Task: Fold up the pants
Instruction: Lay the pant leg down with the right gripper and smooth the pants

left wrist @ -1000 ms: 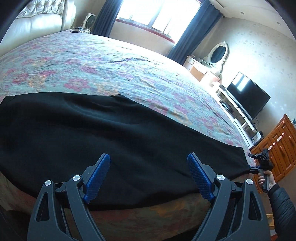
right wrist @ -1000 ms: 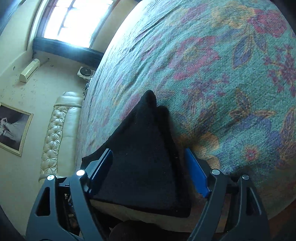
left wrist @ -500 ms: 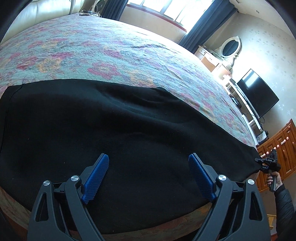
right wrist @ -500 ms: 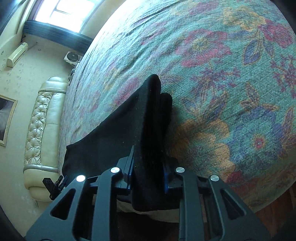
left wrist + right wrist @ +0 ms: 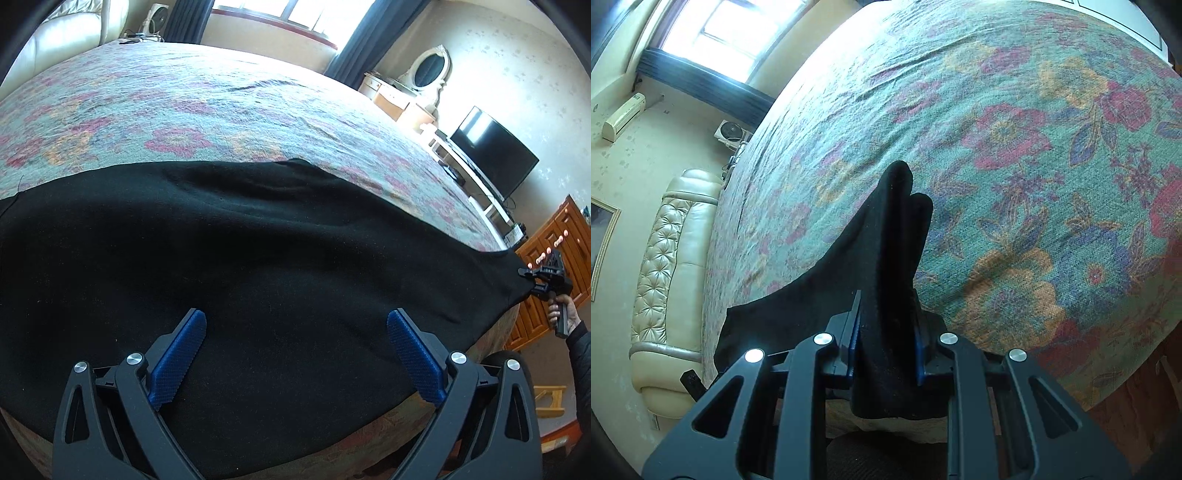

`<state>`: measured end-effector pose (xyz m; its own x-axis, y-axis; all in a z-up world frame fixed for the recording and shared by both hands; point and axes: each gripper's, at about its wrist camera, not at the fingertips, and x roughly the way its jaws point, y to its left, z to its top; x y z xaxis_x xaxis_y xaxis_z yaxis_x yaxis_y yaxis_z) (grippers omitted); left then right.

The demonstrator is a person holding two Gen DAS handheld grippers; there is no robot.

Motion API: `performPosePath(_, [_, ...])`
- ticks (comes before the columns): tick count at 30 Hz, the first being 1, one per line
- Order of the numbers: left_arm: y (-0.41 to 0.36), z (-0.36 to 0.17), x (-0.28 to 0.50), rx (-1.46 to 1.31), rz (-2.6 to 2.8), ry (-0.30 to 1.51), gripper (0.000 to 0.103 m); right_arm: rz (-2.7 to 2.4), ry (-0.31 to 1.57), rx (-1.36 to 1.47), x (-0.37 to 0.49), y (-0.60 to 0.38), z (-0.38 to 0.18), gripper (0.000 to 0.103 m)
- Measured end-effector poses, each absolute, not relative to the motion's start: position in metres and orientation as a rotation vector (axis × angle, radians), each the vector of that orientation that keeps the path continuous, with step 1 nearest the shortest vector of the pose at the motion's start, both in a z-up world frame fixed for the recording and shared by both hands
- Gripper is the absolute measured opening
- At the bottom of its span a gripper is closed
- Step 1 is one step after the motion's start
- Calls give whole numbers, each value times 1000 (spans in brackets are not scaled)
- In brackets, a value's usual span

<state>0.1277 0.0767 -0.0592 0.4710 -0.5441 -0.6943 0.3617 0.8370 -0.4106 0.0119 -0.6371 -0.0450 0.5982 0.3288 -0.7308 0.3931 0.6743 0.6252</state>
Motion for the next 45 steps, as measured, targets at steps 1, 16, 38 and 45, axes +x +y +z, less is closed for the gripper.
performPosePath(1, [80,-56,128,-251,-536,915,98,-44,956,863,12,-635,-40,20])
performPosePath(16, [104,-39,127,-238,-389,888,98,10,857,795,26,-570,49,16])
performPosePath(38, [98,-45,120,-270,-380,920,98,217,790,668,75,-421,123,16])
performPosePath(45, [99,-44,121,-280,-375,917,98,233,837,598,97,-370,109,16])
